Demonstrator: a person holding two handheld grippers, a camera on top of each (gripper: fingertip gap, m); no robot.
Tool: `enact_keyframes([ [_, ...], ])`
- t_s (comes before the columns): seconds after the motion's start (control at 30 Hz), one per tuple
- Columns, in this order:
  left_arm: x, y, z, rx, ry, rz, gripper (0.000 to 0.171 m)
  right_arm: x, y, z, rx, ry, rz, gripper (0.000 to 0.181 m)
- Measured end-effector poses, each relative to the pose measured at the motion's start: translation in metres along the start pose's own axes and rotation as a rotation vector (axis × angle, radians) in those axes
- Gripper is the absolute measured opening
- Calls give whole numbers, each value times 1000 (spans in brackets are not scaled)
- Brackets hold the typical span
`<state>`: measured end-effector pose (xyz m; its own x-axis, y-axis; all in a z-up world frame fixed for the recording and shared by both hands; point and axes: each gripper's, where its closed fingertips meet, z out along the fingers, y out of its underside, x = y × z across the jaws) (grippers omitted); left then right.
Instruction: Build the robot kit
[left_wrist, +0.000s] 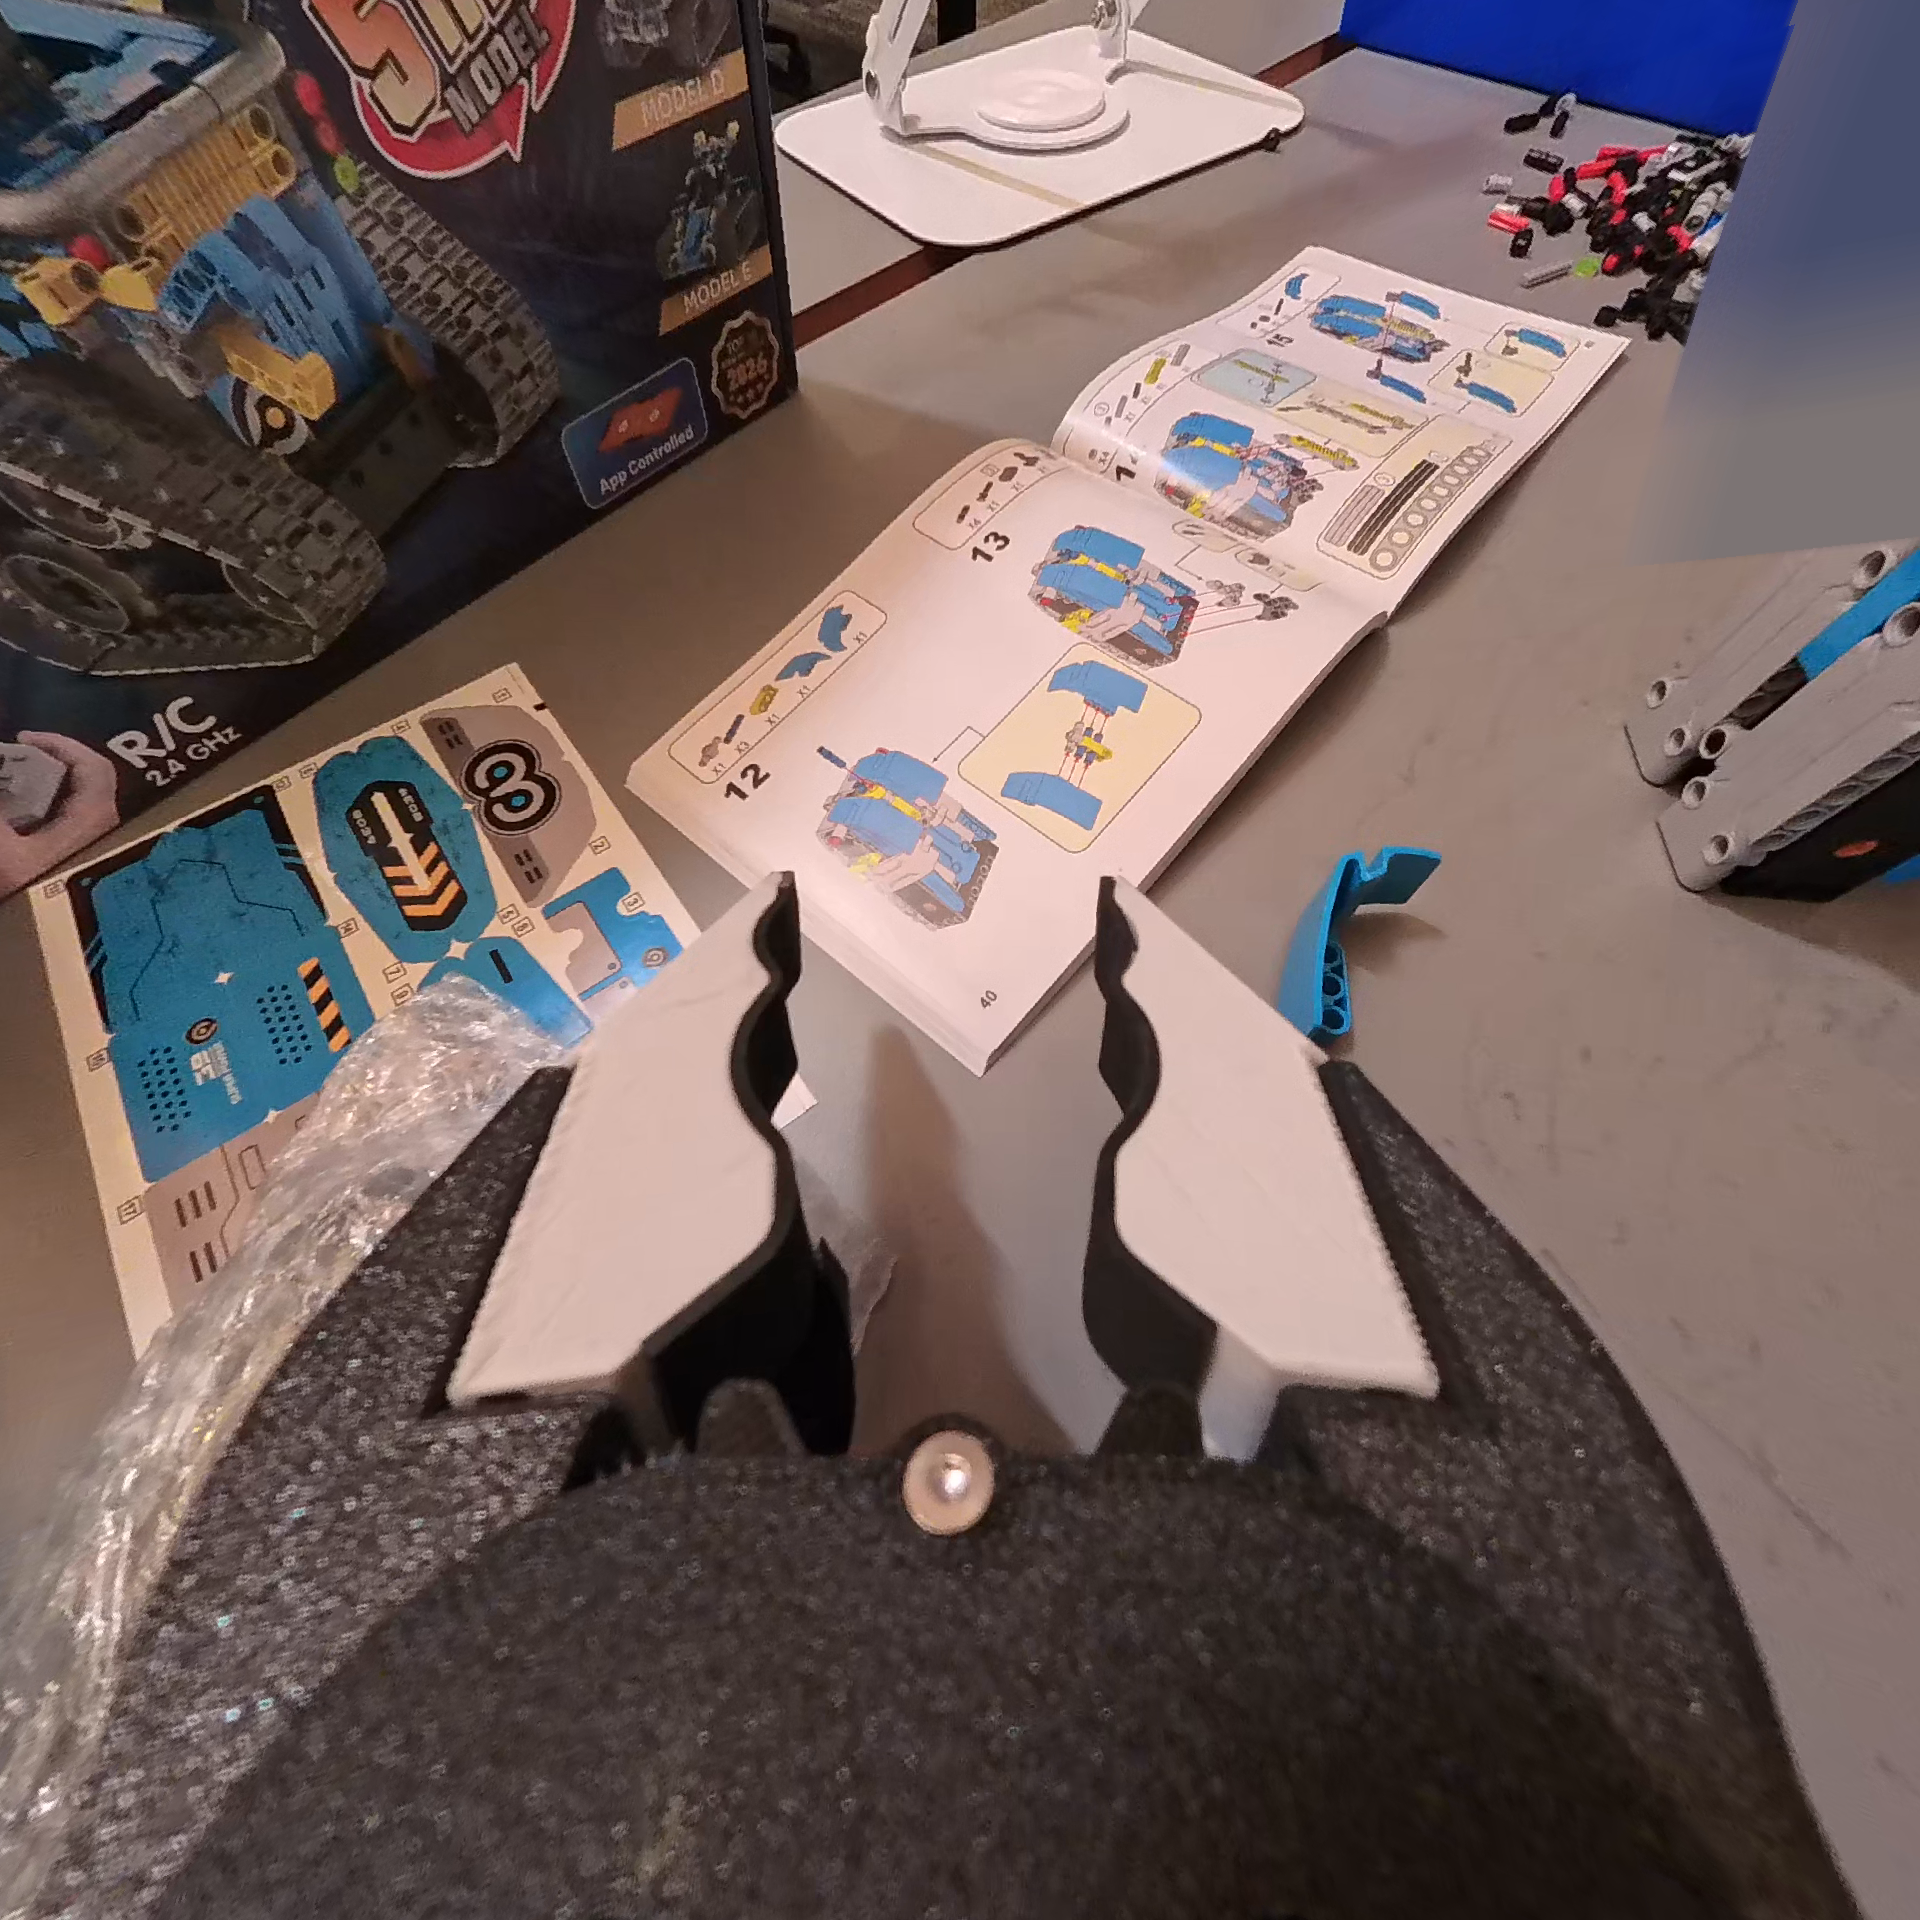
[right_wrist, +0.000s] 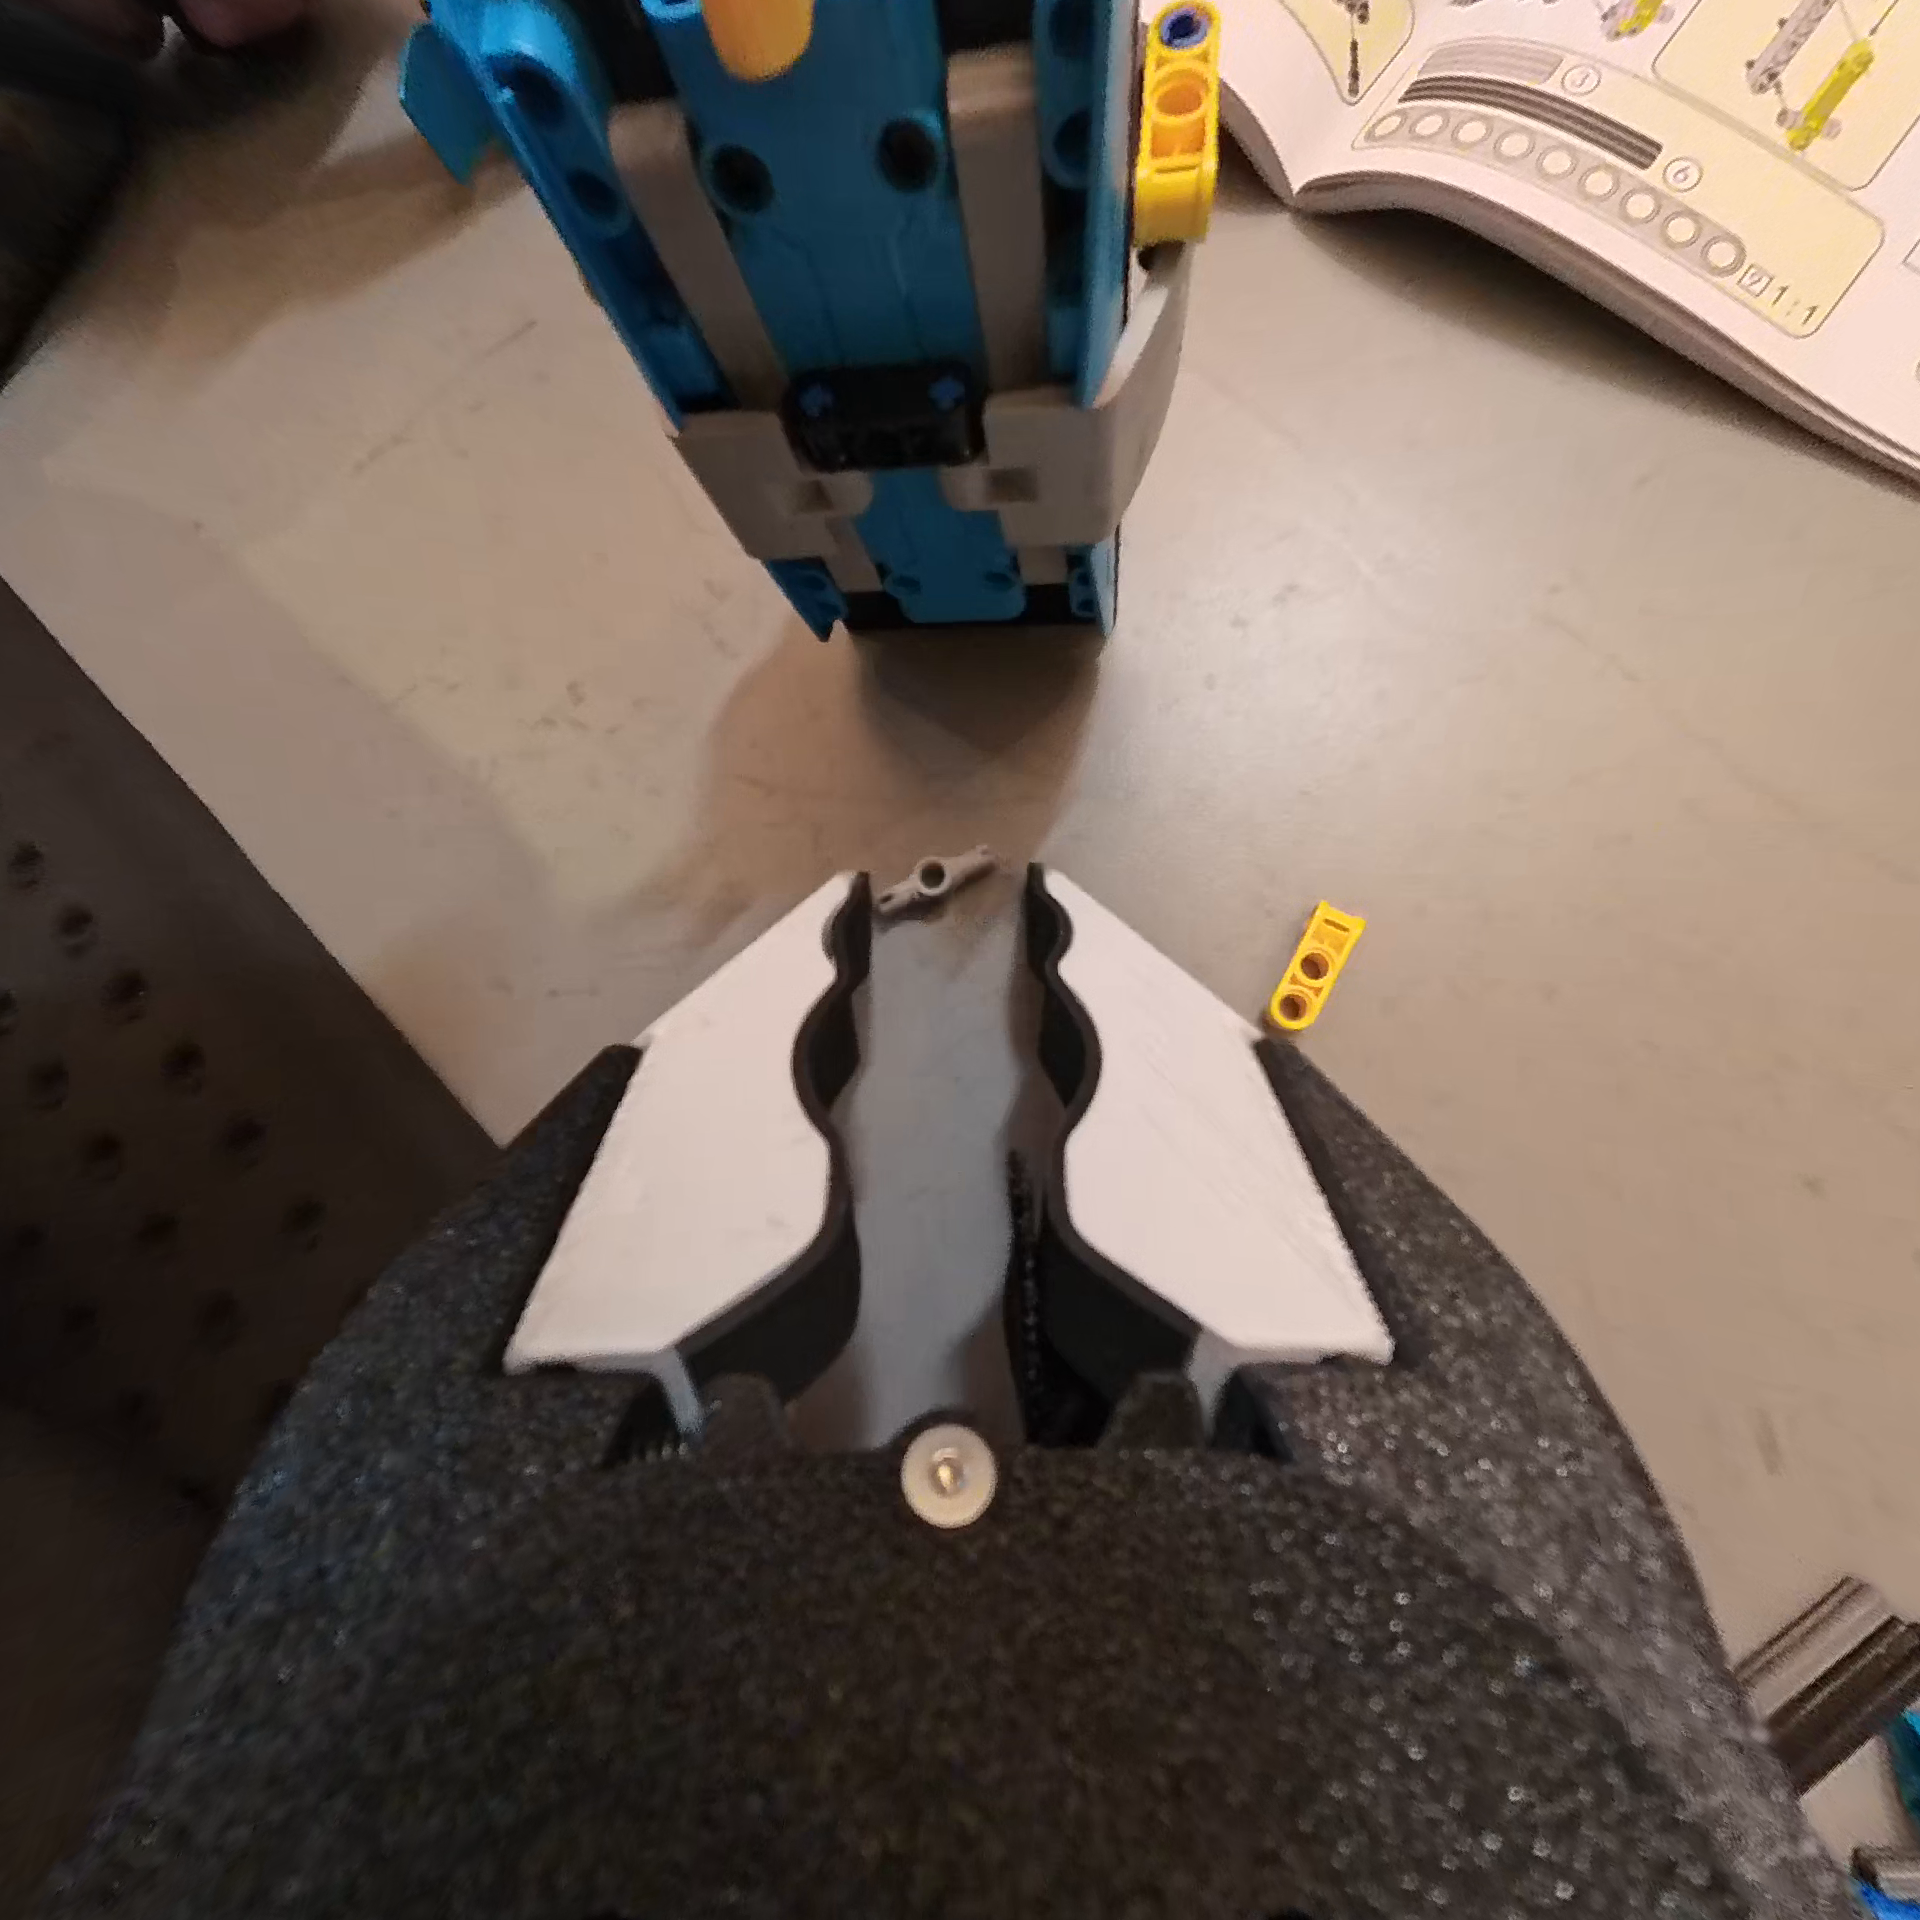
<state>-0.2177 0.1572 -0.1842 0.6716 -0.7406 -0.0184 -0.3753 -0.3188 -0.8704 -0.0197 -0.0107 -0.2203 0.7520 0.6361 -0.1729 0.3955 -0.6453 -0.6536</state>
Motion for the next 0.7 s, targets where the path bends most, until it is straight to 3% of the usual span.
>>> enact_keyframes([
  [0.27,0,0,0,-3,-1,7,57,4,-15,-13,107,14,4,33],
  [0.7,0,1,1,-6,2,2,57,3,-11,-9,79,8,4,33],
])
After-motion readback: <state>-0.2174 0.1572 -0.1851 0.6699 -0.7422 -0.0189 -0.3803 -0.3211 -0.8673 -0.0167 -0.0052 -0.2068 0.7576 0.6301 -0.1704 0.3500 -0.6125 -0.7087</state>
